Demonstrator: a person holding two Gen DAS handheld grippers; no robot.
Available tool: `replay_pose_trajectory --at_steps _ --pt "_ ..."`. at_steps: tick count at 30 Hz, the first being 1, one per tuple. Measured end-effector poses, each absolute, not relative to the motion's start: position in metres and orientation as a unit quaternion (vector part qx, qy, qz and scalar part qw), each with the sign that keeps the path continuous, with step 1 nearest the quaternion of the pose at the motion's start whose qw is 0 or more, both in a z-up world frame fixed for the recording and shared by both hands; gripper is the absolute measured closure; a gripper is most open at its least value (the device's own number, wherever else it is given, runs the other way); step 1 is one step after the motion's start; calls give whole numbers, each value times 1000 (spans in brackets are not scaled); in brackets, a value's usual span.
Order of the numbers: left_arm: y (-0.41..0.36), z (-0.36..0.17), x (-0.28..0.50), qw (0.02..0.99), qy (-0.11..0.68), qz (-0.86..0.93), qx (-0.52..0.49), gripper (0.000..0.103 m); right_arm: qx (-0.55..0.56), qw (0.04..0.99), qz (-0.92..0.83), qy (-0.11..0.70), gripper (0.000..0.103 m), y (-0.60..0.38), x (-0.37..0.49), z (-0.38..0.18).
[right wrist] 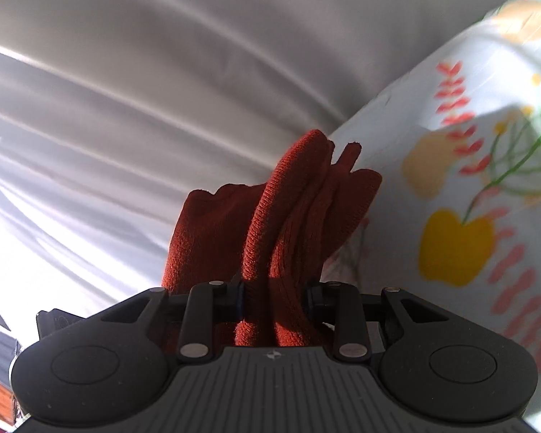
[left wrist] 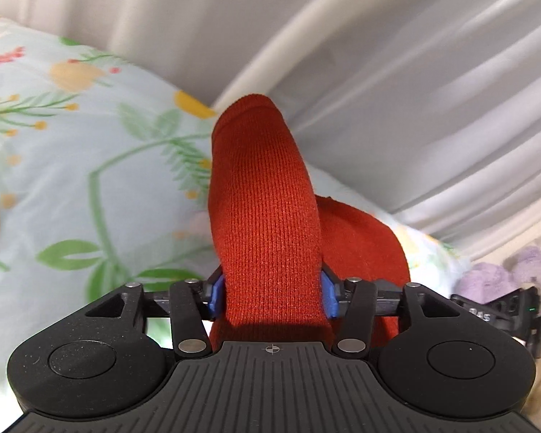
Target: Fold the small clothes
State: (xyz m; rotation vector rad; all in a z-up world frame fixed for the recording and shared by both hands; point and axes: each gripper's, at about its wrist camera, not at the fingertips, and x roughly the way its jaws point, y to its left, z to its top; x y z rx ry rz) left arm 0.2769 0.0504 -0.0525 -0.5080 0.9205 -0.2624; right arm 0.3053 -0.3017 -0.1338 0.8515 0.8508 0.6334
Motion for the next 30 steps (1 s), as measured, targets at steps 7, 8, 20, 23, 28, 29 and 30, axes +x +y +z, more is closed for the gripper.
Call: replay_pose_trajectory --at_steps 7,8,20,23,28,29,30 --pt "82 -56 256 893 406 -8 -196 42 298 875 141 354 56 -293 283 -119" --pt "81 -54 259 897 398 -2 -194 38 302 879 139 341 56 -292 283 -113" --pt "23 -93 316 932 349 78 -54 4 104 927 120 339 84 -167 327 -125" --pt "23 -101 324 925 366 78 -63 4 81 940 106 315 84 -180 334 -146" --pt "28 -103 323 921 375 77 -71 1 64 941 103 315 84 -177 327 -141" --pt "30 -103 321 920 376 77 -76 1 68 941 101 316 84 -178 321 -138" --pt "33 -103 319 919 378 79 -84 1 73 941 102 314 83 -180 312 -133"
